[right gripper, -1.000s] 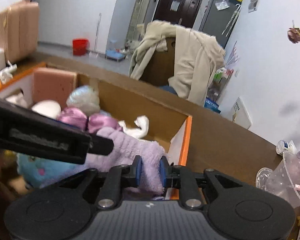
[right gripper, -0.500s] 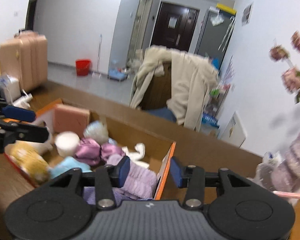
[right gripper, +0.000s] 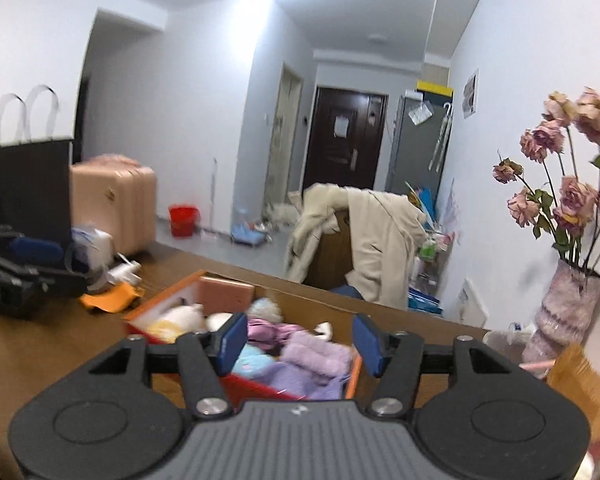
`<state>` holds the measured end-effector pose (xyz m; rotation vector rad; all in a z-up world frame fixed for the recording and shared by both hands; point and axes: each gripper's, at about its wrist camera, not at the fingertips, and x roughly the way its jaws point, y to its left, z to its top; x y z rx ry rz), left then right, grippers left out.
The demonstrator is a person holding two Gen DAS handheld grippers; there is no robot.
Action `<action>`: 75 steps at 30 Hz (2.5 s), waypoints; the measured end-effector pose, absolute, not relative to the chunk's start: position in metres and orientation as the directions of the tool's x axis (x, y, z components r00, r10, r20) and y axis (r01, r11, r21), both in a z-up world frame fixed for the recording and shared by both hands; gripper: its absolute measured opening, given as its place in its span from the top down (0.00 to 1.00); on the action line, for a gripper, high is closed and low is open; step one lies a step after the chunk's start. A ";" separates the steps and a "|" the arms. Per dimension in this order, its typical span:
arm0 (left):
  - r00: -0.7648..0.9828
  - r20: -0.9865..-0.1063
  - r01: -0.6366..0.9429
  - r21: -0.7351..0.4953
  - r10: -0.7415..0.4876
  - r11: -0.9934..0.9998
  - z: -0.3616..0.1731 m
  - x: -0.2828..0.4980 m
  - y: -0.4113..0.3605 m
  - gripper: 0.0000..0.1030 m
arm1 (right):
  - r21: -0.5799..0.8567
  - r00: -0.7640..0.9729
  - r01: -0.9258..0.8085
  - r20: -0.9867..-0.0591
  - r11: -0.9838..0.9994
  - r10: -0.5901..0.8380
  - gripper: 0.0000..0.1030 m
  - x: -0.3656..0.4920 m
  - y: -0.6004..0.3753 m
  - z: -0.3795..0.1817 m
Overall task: Organize soft objects
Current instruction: 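Move both open grippers back over the blue tissue pack, then close both grippers together on the blue tissue pack and lift it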
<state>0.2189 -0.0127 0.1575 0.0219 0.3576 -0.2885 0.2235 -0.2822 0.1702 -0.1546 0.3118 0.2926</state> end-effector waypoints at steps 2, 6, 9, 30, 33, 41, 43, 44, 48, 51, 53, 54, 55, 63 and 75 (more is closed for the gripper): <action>0.903 -0.325 0.287 -0.034 -0.282 0.957 0.151 0.191 -0.011 0.06 | -0.100 0.909 -0.331 -0.300 0.938 0.289 0.35 0.194 -0.282 0.162; 0.912 -0.293 0.283 -0.063 -0.289 0.957 0.142 0.141 -0.010 0.02 | -0.101 0.903 -0.364 -0.281 0.926 0.324 0.30 0.142 -0.282 0.145; 0.921 -0.264 0.280 -0.066 -0.288 0.958 0.133 0.105 -0.011 0.00 | -0.061 0.897 -0.370 -0.284 0.927 0.339 0.28 0.112 -0.286 0.130; 0.814 -0.466 0.303 -0.168 -0.346 0.938 0.065 0.201 -0.068 0.00 | 0.119 0.844 -0.261 -0.454 0.958 0.286 0.28 0.194 -0.323 0.049; 0.777 -0.500 0.326 -0.201 -0.383 0.924 0.051 0.245 -0.086 0.07 | 0.145 0.822 -0.252 -0.490 0.957 0.290 0.33 0.231 -0.325 0.038; 0.642 -0.608 0.379 -0.278 -0.467 0.883 0.008 0.349 -0.128 0.50 | 0.156 0.767 -0.250 -0.570 0.956 0.294 0.56 0.324 -0.318 0.011; 0.605 -0.615 0.371 -0.343 -0.505 0.863 -0.003 0.360 -0.127 0.60 | 0.187 0.742 -0.253 -0.592 0.949 0.315 0.67 0.334 -0.317 -0.001; 0.590 -0.608 0.372 -0.378 -0.531 0.847 -0.010 0.363 -0.126 0.64 | 0.215 0.732 -0.262 -0.592 0.941 0.338 0.71 0.335 -0.319 -0.006; 0.567 -0.579 0.364 -0.463 -0.586 0.809 -0.019 0.367 -0.119 0.67 | 0.277 0.727 -0.258 -0.575 0.926 0.375 0.73 0.337 -0.325 -0.012; 0.559 -0.560 0.344 -0.514 -0.611 0.786 -0.023 0.373 -0.113 0.69 | 0.283 0.729 -0.258 -0.571 0.924 0.379 0.72 0.337 -0.326 -0.014; 0.561 -0.554 0.344 -0.519 -0.615 0.782 -0.024 0.374 -0.113 0.69 | 0.302 0.725 -0.252 -0.571 0.919 0.386 0.72 0.339 -0.328 -0.015; 0.568 -0.550 0.350 -0.511 -0.612 0.785 -0.024 0.374 -0.114 0.69 | 0.312 0.725 -0.241 -0.571 0.919 0.385 0.69 0.340 -0.330 -0.016; 0.572 -0.546 0.358 -0.505 -0.612 0.785 -0.024 0.373 -0.115 0.69 | 0.310 0.728 -0.230 -0.575 0.922 0.375 0.62 0.340 -0.331 -0.017; 0.619 -0.538 0.333 -0.479 -0.572 0.812 -0.005 0.345 -0.111 0.80 | 0.306 0.741 -0.225 -0.563 0.925 0.367 0.80 0.318 -0.324 0.004; 0.737 -0.420 0.347 -0.437 -0.530 0.830 0.047 0.203 -0.047 0.80 | 0.245 0.815 -0.294 -0.441 0.924 0.377 0.80 0.187 -0.256 0.060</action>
